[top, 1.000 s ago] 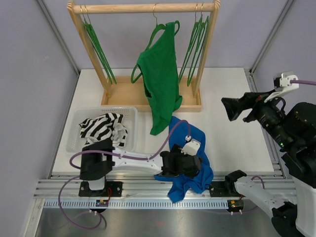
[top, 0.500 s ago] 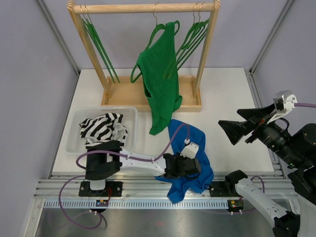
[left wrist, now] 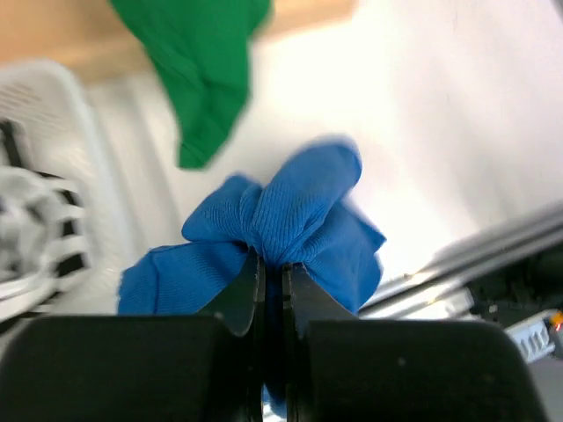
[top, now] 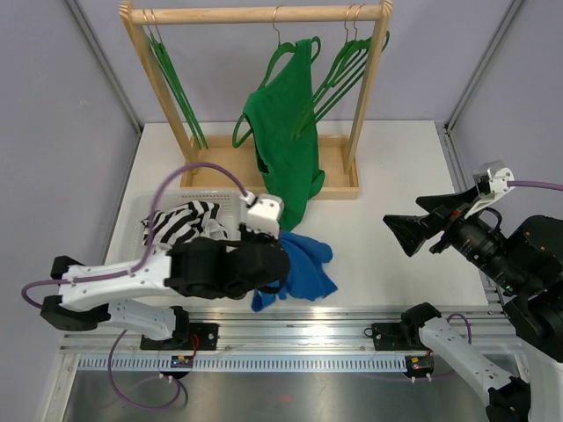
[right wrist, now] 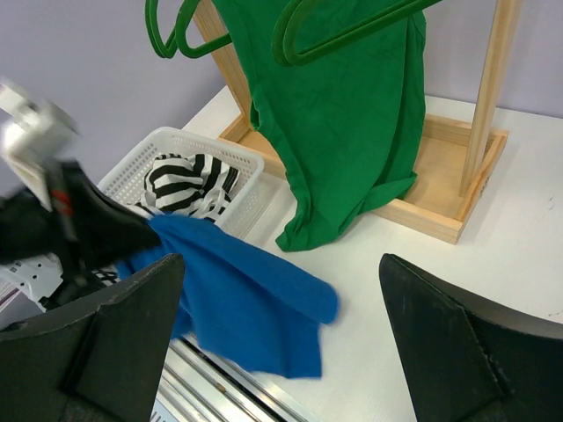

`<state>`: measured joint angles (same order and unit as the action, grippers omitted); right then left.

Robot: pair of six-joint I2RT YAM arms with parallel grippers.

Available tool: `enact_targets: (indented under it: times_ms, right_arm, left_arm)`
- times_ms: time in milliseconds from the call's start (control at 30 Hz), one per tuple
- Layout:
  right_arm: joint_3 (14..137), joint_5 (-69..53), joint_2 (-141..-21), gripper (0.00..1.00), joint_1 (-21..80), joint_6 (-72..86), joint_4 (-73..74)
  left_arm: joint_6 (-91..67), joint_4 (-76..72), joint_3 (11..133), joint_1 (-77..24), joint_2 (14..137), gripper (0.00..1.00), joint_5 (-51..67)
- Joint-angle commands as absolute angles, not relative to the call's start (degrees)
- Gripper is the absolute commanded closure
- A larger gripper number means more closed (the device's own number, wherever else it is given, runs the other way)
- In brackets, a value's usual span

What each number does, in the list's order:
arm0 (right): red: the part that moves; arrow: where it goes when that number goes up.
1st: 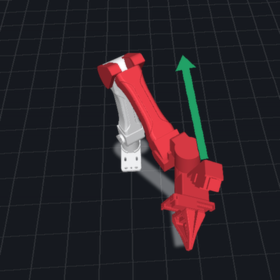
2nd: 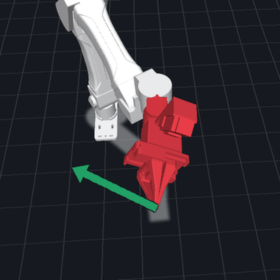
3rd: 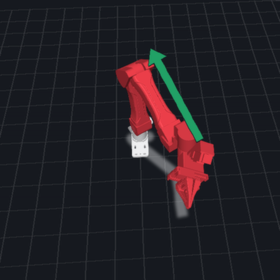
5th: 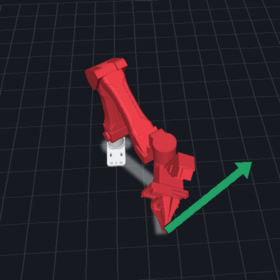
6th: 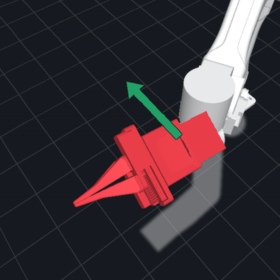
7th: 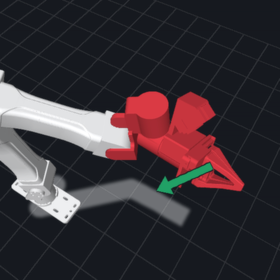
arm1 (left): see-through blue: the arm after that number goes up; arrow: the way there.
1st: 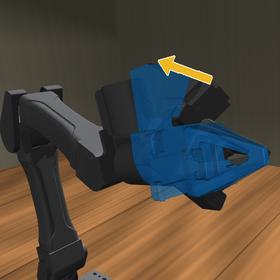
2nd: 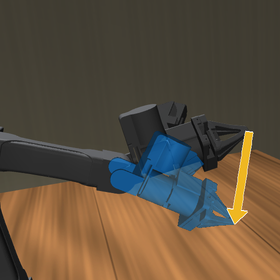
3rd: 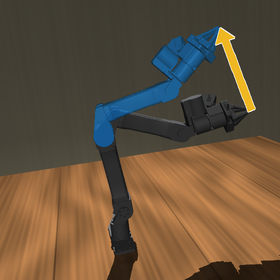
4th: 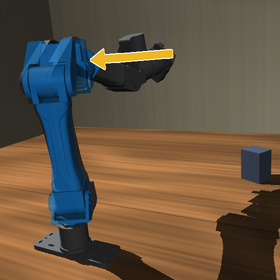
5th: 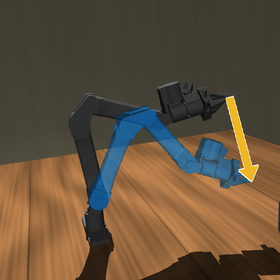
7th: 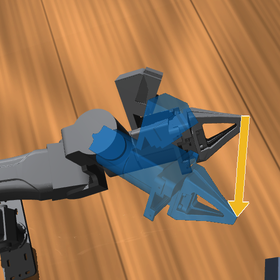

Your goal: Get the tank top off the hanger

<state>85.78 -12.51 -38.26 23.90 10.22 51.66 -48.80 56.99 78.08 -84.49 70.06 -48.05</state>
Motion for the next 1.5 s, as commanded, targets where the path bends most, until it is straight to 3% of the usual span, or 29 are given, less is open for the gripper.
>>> enact_targets:
  times_ms: [0, 200, 333, 500, 633, 767, 933, 1133, 1367, 1467]
  right_arm:
    - [85.5, -11.3, -39.2, 0.0, 23.9, 10.1, 48.1]
    - [84.6, -11.8, -40.7, 0.0, 23.9, 10.7, 46.3]
    - [83.9, -12.6, -41.0, 0.01, 24.0, 11.3, 45.0]
    - [83.8, -13.4, -41.4, 0.01, 23.9, 12.0, 44.5]
    - [83.2, -14.9, -41.7, 0.0, 23.8, 12.5, 43.2]
    - [82.4, -15.2, -42.1, 0.01, 23.9, 12.7, 42.5]
    - [81.2, -18.3, -44.1, 0.0, 24.0, 13.3, 40.7]
    - [79.6, -22.2, -46.5, 0.01, 23.9, 14.7, 37.8]
    - [76.1, -24.2, -45.7, 0.0, 23.9, 14.9, 35.5]
    - [75.8, -24.8, -45.6, 0.01, 23.9, 15.2, 35.1]
  left_arm:
    - [-50.1, 71.0, 88.1, -84.2, 65.1, 1.0, -62.7]
    - [-35.8, 76.0, 101.6, -75.0, 62.2, 1.0, -69.5]
    - [-21.7, 62.7, 98.1, -60.6, 57.9, 1.0, -61.0]
    - [-15.2, 58.0, 92.4, -43.0, 56.1, 1.0, -53.9]
    - [-15.6, 54.7, 85.8, -32.2, 56.3, 1.0, -39.0]
    - [-18.3, 53.8, 76.5, -26.4, 57.1, 1.0, -34.4]
    - [-17.3, 53.6, 70.1, -12.3, 67.5, 1.0, -18.6]
    - [-19.3, 54.2, 67.9, -10.0, 81.7, 1.0, -12.9]
    - [-19.8, 50.5, 59.8, -10.0, 86.1, 1.0, -8.7]
    - [-21.1, 50.5, 60.7, -9.9, 80.9, 0.97, -8.4]
